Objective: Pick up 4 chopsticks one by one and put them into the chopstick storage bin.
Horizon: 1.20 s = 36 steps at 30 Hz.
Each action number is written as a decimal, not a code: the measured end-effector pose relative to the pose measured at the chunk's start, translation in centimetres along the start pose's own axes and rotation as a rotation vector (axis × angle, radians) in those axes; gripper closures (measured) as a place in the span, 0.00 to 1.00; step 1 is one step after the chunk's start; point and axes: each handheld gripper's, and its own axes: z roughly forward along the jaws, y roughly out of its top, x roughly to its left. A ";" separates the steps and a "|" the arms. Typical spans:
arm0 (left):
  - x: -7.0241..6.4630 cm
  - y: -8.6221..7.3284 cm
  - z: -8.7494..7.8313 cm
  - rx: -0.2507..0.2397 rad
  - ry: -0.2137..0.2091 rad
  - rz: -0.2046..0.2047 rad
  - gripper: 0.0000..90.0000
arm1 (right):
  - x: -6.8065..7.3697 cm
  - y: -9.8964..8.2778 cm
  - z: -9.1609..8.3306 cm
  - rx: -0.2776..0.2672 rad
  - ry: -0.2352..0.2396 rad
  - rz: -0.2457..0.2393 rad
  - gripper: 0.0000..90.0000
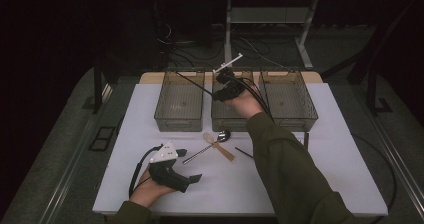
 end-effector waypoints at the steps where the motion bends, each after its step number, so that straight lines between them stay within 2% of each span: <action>1: 0.0 0.0 0.0 0.000 0.000 0.000 0.00 | 0.1 0.2 0.3 0.002 -0.005 0.001 0.94; 8: -0.1 0.0 0.1 -0.003 -0.006 -0.005 0.00 | 0.2 1.4 2.2 0.018 -0.026 0.030 0.94; 13: 0.0 0.0 0.1 0.002 -0.009 0.011 0.00 | 0.3 2.2 3.7 0.030 -0.037 0.049 0.94; 20: 0.0 0.1 0.1 -0.003 -0.014 0.002 0.00 | 1.0 3.2 5.5 0.050 -0.045 0.057 0.94; 31: -0.1 0.2 0.3 -0.003 -0.028 0.020 0.00 | 2.1 4.0 7.1 0.073 -0.048 0.061 0.92; 32: -0.1 0.2 0.3 -0.002 -0.027 0.020 0.00 | 2.1 3.9 7.2 0.074 -0.044 0.056 0.90; 34: -0.1 0.1 0.3 -0.003 -0.027 0.016 0.00 | 2.2 3.9 7.3 0.061 -0.039 0.056 0.76; 36: -0.1 0.2 0.2 0.004 -0.028 0.021 0.00 | 2.3 4.0 7.2 0.051 -0.030 0.043 0.70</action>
